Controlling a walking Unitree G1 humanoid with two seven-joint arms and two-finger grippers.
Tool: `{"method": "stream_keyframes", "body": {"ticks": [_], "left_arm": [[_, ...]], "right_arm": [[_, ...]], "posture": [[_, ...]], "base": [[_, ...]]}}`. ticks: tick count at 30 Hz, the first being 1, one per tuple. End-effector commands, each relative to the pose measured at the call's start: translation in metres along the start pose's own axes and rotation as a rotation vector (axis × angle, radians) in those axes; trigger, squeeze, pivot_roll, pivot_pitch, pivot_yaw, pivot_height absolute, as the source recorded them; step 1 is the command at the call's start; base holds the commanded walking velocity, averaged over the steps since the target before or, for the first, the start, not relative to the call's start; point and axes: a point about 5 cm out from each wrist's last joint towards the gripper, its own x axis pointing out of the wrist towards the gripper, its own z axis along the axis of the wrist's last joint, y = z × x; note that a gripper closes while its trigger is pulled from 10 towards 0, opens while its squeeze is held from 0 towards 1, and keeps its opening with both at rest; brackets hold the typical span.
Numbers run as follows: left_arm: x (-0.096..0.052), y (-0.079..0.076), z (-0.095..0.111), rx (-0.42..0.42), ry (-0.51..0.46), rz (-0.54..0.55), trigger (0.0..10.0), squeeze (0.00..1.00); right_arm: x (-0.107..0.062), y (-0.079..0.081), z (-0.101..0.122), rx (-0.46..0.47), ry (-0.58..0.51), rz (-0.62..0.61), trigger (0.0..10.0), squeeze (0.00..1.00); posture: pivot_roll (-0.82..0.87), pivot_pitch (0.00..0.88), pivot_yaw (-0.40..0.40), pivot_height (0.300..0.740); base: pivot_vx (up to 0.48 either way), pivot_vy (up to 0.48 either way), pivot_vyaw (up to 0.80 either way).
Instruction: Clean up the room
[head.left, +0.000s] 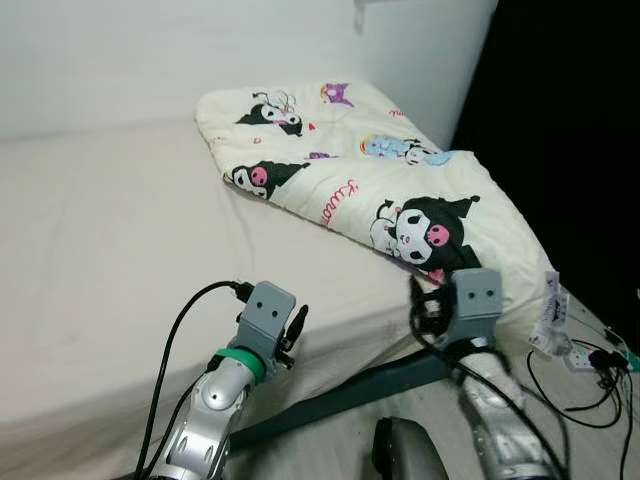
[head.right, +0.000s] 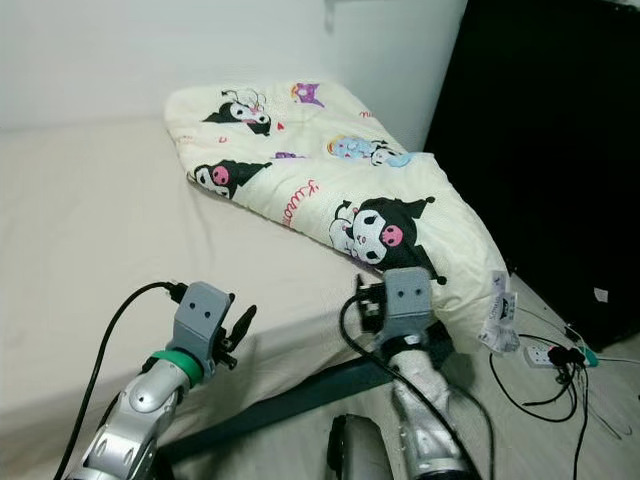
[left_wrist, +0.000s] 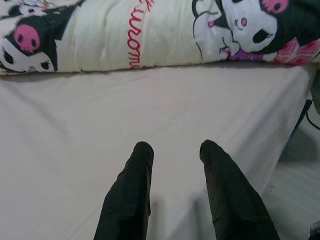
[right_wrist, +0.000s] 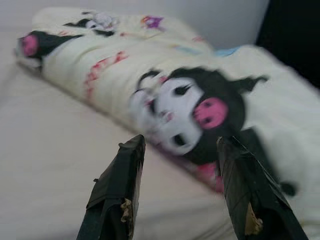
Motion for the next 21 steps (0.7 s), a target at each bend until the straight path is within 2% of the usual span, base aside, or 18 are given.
{"method": "stream_keyframes", "body": {"ticks": [1, 4, 6, 9, 11, 15, 18, 19, 20, 21], "left_arm": [[-0.001, -0.001, -0.006, -0.003, 0.026, -0.014, 10.0, 0.00], [-0.001, 0.000, -0.004, 0.000, 0.024, -0.017, 10.0, 0.00], [0.000, 0.002, -0.003, 0.004, 0.023, -0.018, 10.0, 0.00], [0.001, 0.003, -0.003, 0.006, 0.023, -0.017, 10.0, 0.00], [0.001, 0.010, -0.001, 0.021, 0.026, -0.011, 10.0, 0.00], [-0.002, 0.016, -0.002, 0.041, 0.038, -0.011, 10.0, 0.00], [-0.009, 0.026, -0.005, 0.067, 0.060, -0.009, 10.0, 0.00], [-0.011, 0.030, -0.005, 0.073, 0.064, -0.002, 10.0, 0.00], [-0.011, 0.030, -0.005, 0.073, 0.064, -0.002, 10.0, 0.00], [-0.013, 0.036, -0.004, 0.083, 0.070, 0.010, 10.0, 0.00]], "right_arm": [[0.002, -0.016, 0.012, -0.027, -0.052, -0.053, 10.0, 0.00], [0.004, -0.041, 0.018, -0.060, -0.065, -0.114, 10.0, 0.00], [0.005, -0.056, 0.017, -0.050, -0.054, -0.161, 10.0, 0.00], [0.005, -0.063, 0.017, -0.038, -0.050, -0.182, 10.0, 0.00], [0.007, -0.089, 0.011, -0.015, -0.015, -0.250, 10.0, 0.00], [0.012, -0.101, 0.007, 0.015, 0.011, -0.247, 10.0, 0.00], [0.021, -0.103, 0.001, 0.104, 0.042, -0.211, 10.0, 0.00], [0.023, -0.103, -0.001, 0.117, 0.054, -0.205, 10.0, 0.29], [0.023, -0.103, -0.001, 0.117, 0.054, -0.205, 10.0, 0.29], [0.025, -0.102, -0.003, 0.112, 0.069, -0.194, 10.0, 0.29]], "posture": [[-0.14, 0.102, 0.066, 0.500], [-0.14, 0.119, 0.073, 0.500], [-0.13, 0.131, 0.077, 0.500], [-0.13, 0.136, 0.078, 0.500], [-0.11, 0.176, 0.111, 0.500], [-0.10, 0.188, 0.124, 0.500], [-0.07, 0.208, 0.145, 0.500], [-0.06, 0.218, 0.150, 0.500], [-0.06, 0.218, 0.150, 0.500], [-0.05, 0.229, 0.156, 0.500]], "base": [[0.000, 0.000, 0.00], [0.000, 0.000, 0.00], [0.000, 0.000, 0.00], [0.000, 0.000, 0.00], [0.000, 0.000, 0.00], [0.000, 0.000, 0.00], [0.000, 0.000, 0.00], [0.000, 0.000, 0.00], [0.000, 0.000, 0.00], [0.000, 0.000, 0.00]]}}
